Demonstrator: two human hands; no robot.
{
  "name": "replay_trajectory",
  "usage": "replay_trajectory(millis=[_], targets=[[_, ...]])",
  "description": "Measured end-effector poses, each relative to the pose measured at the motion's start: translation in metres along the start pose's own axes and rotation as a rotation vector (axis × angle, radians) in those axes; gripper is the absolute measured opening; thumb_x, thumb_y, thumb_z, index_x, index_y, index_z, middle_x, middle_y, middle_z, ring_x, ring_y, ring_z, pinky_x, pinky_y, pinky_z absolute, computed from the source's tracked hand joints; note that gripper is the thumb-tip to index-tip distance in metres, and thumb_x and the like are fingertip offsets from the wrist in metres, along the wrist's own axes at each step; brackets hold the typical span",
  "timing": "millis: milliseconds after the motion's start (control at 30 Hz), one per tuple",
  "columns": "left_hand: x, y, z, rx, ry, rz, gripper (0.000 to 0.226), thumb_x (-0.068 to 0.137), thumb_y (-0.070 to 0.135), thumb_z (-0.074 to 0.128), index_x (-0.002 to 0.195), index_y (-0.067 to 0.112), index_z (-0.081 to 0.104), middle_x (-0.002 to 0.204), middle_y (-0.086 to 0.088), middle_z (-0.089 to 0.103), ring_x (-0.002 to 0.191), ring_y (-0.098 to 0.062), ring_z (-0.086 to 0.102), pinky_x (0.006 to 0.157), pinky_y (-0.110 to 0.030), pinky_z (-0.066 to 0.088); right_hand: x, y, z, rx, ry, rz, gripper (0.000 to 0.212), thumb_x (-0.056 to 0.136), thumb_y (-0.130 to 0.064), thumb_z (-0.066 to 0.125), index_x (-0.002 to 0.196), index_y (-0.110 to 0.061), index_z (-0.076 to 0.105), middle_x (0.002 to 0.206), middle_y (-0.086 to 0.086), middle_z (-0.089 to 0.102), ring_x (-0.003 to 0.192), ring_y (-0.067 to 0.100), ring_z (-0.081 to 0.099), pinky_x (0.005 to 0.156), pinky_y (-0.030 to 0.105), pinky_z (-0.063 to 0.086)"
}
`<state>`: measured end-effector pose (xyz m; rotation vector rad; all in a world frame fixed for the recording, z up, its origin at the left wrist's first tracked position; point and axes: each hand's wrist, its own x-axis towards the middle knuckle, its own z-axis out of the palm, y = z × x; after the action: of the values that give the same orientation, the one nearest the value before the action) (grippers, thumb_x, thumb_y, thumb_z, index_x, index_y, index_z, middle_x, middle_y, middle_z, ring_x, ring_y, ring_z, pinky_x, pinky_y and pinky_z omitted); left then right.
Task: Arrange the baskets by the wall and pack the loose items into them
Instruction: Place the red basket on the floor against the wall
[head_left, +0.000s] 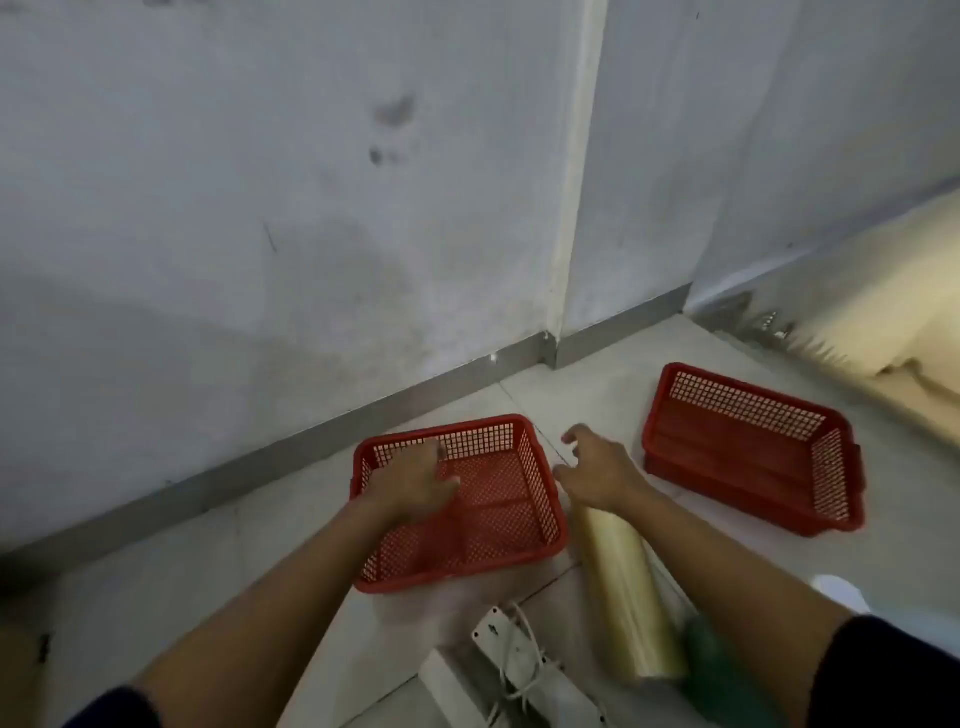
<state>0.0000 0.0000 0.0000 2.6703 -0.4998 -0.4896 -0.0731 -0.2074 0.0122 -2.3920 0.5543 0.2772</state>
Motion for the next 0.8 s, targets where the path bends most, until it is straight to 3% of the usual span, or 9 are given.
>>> replay_trajectory(millis=[133, 200, 267, 333, 400, 467, 567, 700, 800], targets=[[0.019, -0.057, 0.076, 0.025, -0.026, 0.044, 0.014, 0.090, 0.027, 0.058, 0.098, 0.018, 0.054, 0.108, -0.005, 0.062, 0.095, -0.015, 0.057, 0.082, -0.027, 0.047, 0.026, 0.047, 0.065, 0.042, -0.019, 0.073, 0.050, 0.090, -0.031, 0.058, 0.133, -0.010, 0.043, 0.127, 0.013, 0.060, 0.111, 0.025, 0.058, 0.081, 0.025, 0.042], [0.026, -0.079, 0.111, 0.047, -0.044, 0.060, 0.021, 0.089, 0.031, 0.057, 0.103, 0.016, 0.056, 0.112, -0.007, 0.062, 0.095, -0.017, 0.056, 0.083, -0.028, 0.046, 0.036, 0.066, 0.092, 0.099, -0.055, 0.105, 0.049, 0.091, -0.029, 0.057, 0.134, -0.011, 0.040, 0.129, 0.011, 0.058, 0.102, 0.020, 0.056, 0.078, 0.024, 0.042], [0.032, -0.097, 0.139, 0.049, -0.067, 0.069, 0.036, 0.088, 0.038, 0.056, 0.116, 0.015, 0.056, 0.122, -0.006, 0.060, 0.109, -0.021, 0.057, 0.095, -0.035, 0.045, 0.048, 0.082, 0.114, 0.159, -0.038, 0.118, 0.047, 0.091, -0.024, 0.055, 0.134, -0.010, 0.040, 0.127, 0.010, 0.059, 0.100, 0.017, 0.058, 0.083, 0.027, 0.048], [0.032, -0.112, 0.161, 0.036, -0.094, 0.058, 0.039, 0.089, 0.043, 0.054, 0.117, 0.017, 0.056, 0.123, -0.004, 0.060, 0.111, -0.020, 0.056, 0.098, -0.038, 0.044, 0.053, 0.093, 0.131, 0.222, -0.065, 0.119, 0.033, 0.091, -0.013, 0.054, 0.124, -0.007, 0.049, 0.111, 0.007, 0.064, 0.099, 0.021, 0.063, 0.089, 0.035, 0.053], [0.026, -0.125, 0.178, 0.043, -0.076, 0.075, 0.031, 0.090, 0.041, 0.052, 0.109, 0.017, 0.060, 0.113, -0.003, 0.065, 0.100, -0.018, 0.059, 0.087, -0.032, 0.046, 0.054, 0.093, 0.141, 0.331, -0.075, 0.133, 0.015, 0.091, -0.001, 0.050, 0.103, -0.010, 0.054, 0.088, 0.003, 0.061, 0.082, 0.017, 0.060, 0.072, 0.029, 0.053], [0.017, -0.139, 0.186, 0.107, -0.037, 0.087, 0.027, 0.087, 0.034, 0.052, 0.109, 0.020, 0.061, 0.112, -0.003, 0.067, 0.102, -0.021, 0.062, 0.083, -0.032, 0.049, 0.058, 0.091, 0.154, 0.429, 0.002, 0.220, 0.017, 0.090, -0.002, 0.050, 0.107, -0.005, 0.053, 0.086, 0.008, 0.061, 0.071, 0.018, 0.055, 0.061, 0.031, 0.051], [0.004, -0.162, 0.182, 0.151, 0.088, 0.127, 0.030, 0.085, 0.014, 0.043, 0.106, 0.020, 0.063, 0.110, -0.005, 0.069, 0.101, -0.025, 0.065, 0.081, -0.036, 0.053, 0.073, 0.085, 0.173, 0.387, 0.215, 0.323, 0.042, 0.083, -0.006, 0.061, 0.122, 0.007, 0.051, 0.109, 0.026, 0.064, 0.092, 0.037, 0.064, 0.080, 0.043, 0.054], [-0.018, -0.201, 0.157, 0.184, 0.286, 0.086, 0.034, 0.085, 0.003, 0.043, 0.107, 0.020, 0.063, 0.109, -0.003, 0.070, 0.099, -0.021, 0.066, 0.085, -0.034, 0.053, 0.091, 0.045, 0.193, 0.434, 0.167, 0.251, 0.011, 0.072, -0.010, 0.067, 0.081, -0.002, 0.066, 0.082, 0.021, 0.072, 0.073, 0.040, 0.070, 0.068, 0.052, 0.060], [-0.048, -0.243, 0.143, 0.179, 0.327, -0.008, 0.037, 0.085, 0.001, 0.046, 0.111, 0.021, 0.061, 0.112, -0.001, 0.070, 0.102, -0.020, 0.066, 0.087, -0.033, 0.054, 0.086, -0.005, 0.216, 0.437, 0.121, 0.145, 0.005, 0.073, -0.011, 0.065, 0.074, -0.006, 0.067, 0.073, 0.016, 0.071, 0.067, 0.035, 0.071, 0.063, 0.049, 0.061]])
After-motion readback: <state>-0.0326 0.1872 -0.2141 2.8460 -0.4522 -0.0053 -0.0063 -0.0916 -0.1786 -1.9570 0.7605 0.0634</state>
